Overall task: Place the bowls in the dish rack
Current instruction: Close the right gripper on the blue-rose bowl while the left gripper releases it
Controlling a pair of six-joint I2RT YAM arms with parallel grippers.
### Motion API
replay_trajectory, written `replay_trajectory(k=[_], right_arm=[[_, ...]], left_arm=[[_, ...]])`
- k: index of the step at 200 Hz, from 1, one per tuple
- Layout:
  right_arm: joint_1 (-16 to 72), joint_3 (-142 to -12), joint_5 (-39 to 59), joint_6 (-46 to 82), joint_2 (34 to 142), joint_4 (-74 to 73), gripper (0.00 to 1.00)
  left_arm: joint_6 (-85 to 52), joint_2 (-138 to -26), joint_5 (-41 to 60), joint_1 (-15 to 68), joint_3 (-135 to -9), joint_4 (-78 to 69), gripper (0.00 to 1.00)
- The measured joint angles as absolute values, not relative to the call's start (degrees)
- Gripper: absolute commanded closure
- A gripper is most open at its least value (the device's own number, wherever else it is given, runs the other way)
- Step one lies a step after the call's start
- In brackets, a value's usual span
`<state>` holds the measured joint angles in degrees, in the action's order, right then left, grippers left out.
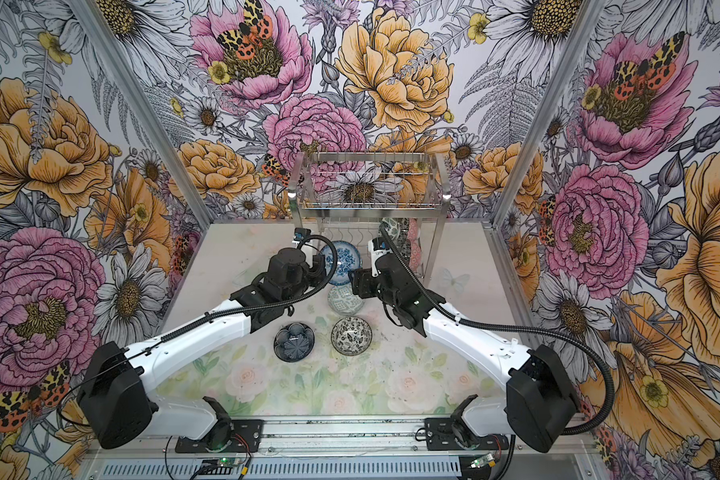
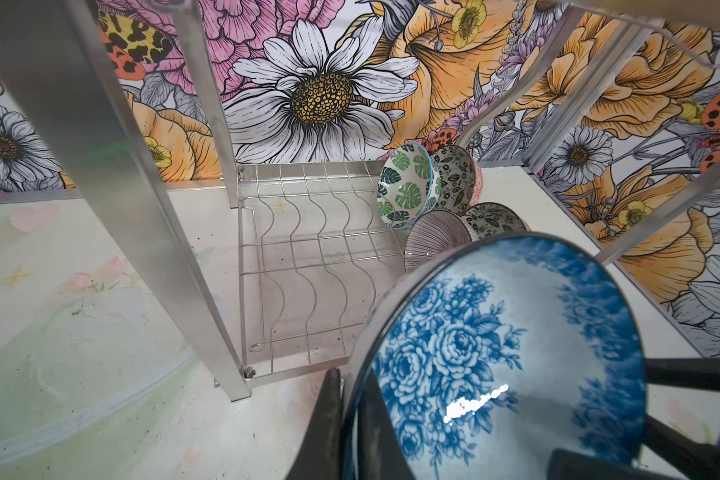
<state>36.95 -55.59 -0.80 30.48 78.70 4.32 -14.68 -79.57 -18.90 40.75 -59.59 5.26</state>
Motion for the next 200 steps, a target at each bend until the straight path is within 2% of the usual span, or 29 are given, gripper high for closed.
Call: replay_trajectory(k=[12,28,54,124,130,134,137,145,158,200], right_arm=[[36.95,-55.66,-0.23,31.29,80.38,2.59,0.49],[36.97,-55.79,0.34,31.81,82.19,0.56,0.66],[36.77,-56.38,-1.43,33.45,83.53,-0.67,1.00],[36.75,-56.95,-5.91,32.60,84.47,-0.05,1.00],[36.84,-56.95,-6.22,32.29,84.47,0.05,1.00],[36.84,-56.95,-6.39,32.12,84.47,0.14,1.00],[36.84,-56.95,-6.57,31.97,84.47,0.14,1.00],[36.84,-56.97,-6.66,30.76,84.38,0.69,1.00],[36.84,-56.97,-7.25,29.10,84.33,2.07,1.00],[37.60,-57.91,-13.87,22.39,84.36,5.61,1.00]], left_arm=[[-14.55,-80.12,-18.90,40.77,-59.44,4.78,1.00],[-14.52,-80.90,-18.87,40.93,-59.18,4.21,1.00],[-14.50,-80.90,-18.68,41.43,-57.63,4.08,1.00],[-14.44,-81.01,-19.59,42.57,-56.99,2.50,1.00],[-14.48,-80.97,-19.57,42.50,-56.86,2.46,0.86],[-14.50,-80.88,-19.53,42.48,-56.73,2.48,0.69],[-14.35,-80.82,-19.49,42.46,-56.60,2.48,0.62],[-13.96,-80.36,-19.35,42.24,-56.31,2.59,0.33],[-13.43,-78.70,-19.40,41.12,-55.68,2.90,0.03],[-10.48,-68.90,-19.62,37.10,-53.25,5.89,0.01]])
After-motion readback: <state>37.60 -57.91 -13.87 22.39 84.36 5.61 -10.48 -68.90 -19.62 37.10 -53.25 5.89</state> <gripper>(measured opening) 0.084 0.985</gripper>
